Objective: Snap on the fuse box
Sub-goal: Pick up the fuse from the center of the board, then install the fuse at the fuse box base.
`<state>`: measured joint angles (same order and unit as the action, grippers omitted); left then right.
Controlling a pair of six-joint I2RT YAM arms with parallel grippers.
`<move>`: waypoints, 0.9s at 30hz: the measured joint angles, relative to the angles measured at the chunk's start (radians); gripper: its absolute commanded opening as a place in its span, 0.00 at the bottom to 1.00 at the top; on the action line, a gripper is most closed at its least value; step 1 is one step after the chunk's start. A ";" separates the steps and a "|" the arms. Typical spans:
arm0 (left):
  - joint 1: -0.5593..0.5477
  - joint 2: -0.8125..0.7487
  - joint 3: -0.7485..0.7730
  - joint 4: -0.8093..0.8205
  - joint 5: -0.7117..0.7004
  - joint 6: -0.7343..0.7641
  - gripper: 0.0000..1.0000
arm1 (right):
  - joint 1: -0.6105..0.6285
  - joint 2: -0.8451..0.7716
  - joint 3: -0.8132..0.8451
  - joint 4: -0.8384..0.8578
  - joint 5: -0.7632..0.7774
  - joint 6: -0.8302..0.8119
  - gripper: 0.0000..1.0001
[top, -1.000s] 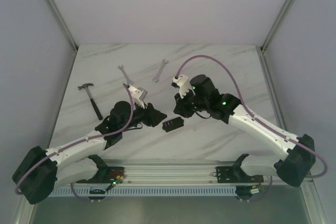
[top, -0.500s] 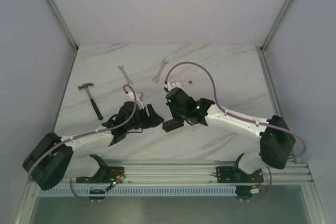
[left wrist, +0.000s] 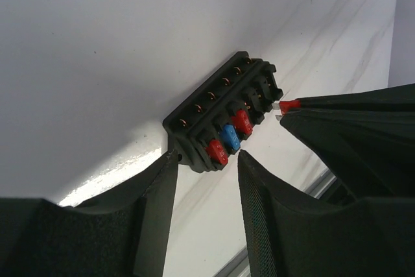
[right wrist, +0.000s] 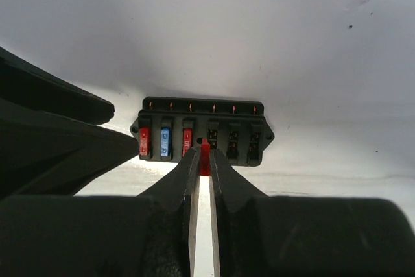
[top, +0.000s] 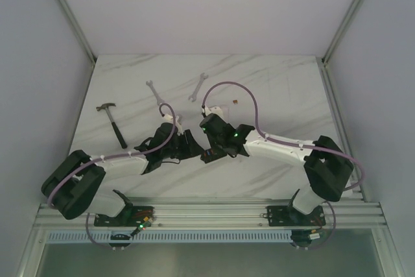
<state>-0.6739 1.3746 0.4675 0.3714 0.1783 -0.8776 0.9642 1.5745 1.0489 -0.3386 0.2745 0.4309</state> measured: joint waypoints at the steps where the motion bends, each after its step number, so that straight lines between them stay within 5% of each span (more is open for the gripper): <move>1: 0.000 0.006 0.002 0.000 0.003 -0.002 0.50 | 0.000 0.007 -0.003 0.000 0.000 0.003 0.00; 27: 0.000 0.124 0.086 -0.059 0.027 -0.011 0.44 | 0.000 0.066 -0.013 0.001 0.015 0.014 0.00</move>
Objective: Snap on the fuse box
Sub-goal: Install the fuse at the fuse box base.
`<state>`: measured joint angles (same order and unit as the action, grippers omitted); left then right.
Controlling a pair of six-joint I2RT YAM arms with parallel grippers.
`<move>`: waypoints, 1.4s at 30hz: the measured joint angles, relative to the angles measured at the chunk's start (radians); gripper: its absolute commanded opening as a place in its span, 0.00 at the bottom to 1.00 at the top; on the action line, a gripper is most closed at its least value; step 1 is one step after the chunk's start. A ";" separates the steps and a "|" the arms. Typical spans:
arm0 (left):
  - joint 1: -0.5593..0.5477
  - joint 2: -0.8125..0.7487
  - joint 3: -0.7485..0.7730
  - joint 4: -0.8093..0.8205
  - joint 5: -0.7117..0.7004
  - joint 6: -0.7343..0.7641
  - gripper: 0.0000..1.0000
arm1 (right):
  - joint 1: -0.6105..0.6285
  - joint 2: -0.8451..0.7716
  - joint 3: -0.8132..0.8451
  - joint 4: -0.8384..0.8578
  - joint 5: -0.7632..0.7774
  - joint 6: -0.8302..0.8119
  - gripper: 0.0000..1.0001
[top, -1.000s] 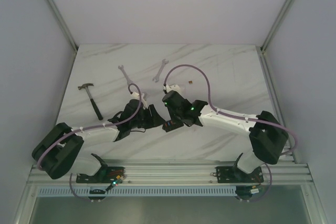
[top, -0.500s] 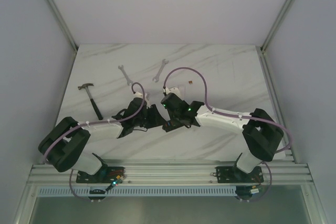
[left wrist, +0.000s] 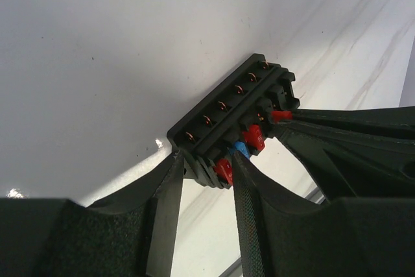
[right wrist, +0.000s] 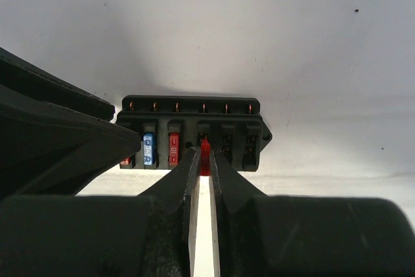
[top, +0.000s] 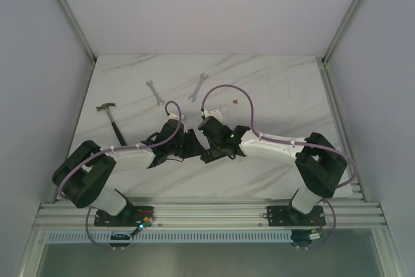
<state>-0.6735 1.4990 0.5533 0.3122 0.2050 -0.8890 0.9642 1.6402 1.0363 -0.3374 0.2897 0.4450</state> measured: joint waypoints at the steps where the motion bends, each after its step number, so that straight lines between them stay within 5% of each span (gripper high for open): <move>1: 0.000 0.000 0.001 -0.003 0.000 0.000 0.44 | 0.000 0.002 0.000 0.000 0.002 0.000 0.00; 42: 0.013 0.000 0.043 -0.083 -0.007 0.038 0.40 | 0.000 -0.018 -0.048 0.105 0.010 -0.039 0.00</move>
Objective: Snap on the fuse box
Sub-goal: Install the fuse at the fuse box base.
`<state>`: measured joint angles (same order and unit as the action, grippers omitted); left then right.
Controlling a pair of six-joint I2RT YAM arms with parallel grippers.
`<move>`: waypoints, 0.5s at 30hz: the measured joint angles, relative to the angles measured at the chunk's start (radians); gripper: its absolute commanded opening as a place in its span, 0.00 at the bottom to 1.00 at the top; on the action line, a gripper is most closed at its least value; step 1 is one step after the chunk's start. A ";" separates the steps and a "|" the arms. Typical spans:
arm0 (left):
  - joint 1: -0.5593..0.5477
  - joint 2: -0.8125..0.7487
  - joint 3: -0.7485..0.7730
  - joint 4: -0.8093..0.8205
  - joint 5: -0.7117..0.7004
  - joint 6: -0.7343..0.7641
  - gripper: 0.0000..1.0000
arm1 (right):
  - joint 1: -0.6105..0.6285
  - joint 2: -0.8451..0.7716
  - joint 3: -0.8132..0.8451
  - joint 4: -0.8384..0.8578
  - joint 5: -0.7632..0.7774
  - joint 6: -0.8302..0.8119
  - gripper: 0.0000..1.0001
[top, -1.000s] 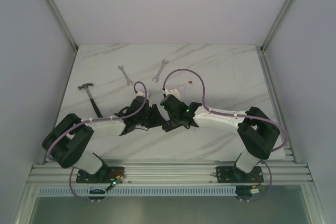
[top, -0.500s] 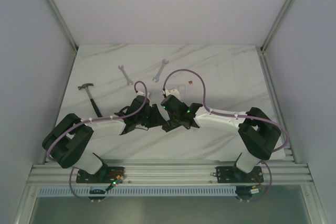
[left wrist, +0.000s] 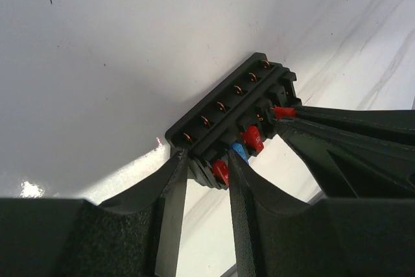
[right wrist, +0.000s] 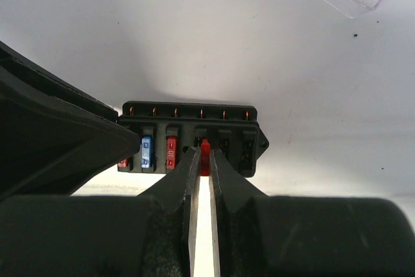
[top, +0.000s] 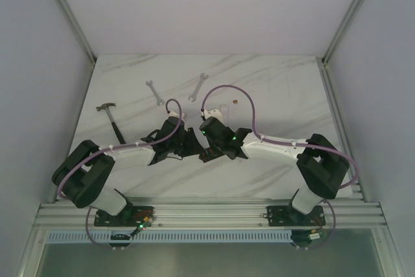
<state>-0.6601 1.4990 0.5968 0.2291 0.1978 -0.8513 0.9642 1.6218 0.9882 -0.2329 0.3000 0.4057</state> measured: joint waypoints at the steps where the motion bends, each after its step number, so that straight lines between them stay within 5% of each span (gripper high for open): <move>1: 0.000 0.000 0.000 -0.002 0.000 0.000 0.40 | 0.000 0.000 0.000 0.002 0.000 -0.002 0.00; 15: 0.000 0.000 0.003 -0.007 0.000 0.007 0.39 | 0.000 0.000 -0.016 0.032 -0.006 -0.006 0.00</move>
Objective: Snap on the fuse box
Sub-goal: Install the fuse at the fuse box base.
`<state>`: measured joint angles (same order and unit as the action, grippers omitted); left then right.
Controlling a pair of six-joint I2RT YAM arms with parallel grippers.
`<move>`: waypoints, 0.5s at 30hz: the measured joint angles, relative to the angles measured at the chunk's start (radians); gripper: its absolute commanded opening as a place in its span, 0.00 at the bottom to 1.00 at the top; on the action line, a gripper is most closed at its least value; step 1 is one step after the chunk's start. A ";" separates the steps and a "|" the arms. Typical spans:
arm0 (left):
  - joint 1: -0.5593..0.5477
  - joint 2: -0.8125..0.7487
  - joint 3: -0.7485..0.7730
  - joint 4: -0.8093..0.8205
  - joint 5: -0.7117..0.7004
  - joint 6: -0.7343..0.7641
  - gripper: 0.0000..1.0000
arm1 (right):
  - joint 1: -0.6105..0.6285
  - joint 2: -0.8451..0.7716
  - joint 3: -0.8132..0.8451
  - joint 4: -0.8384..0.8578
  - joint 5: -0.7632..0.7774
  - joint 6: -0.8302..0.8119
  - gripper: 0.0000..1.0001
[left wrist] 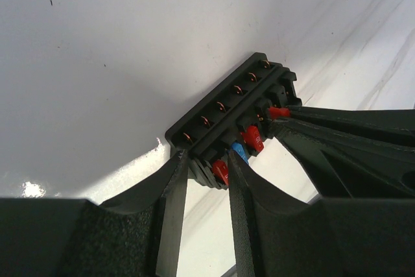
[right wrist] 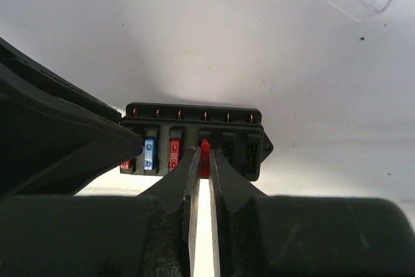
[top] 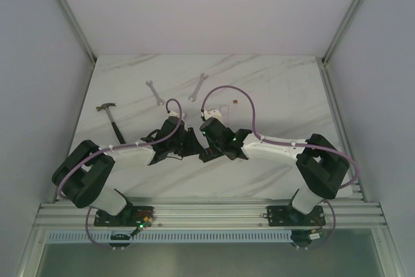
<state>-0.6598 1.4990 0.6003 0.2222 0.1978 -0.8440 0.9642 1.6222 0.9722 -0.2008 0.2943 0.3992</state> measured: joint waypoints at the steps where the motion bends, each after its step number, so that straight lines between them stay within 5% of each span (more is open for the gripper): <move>1: 0.000 0.000 0.000 0.000 0.000 0.000 0.39 | 0.000 0.000 -0.001 0.003 -0.002 0.000 0.00; 15: 0.002 0.000 0.000 0.000 0.000 0.000 0.39 | 0.000 0.002 -0.003 0.011 -0.013 0.000 0.00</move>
<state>-0.6575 1.4990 0.6006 0.2222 0.1978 -0.8440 0.9642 1.6245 0.9688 -0.1898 0.2810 0.3996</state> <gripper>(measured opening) 0.396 0.149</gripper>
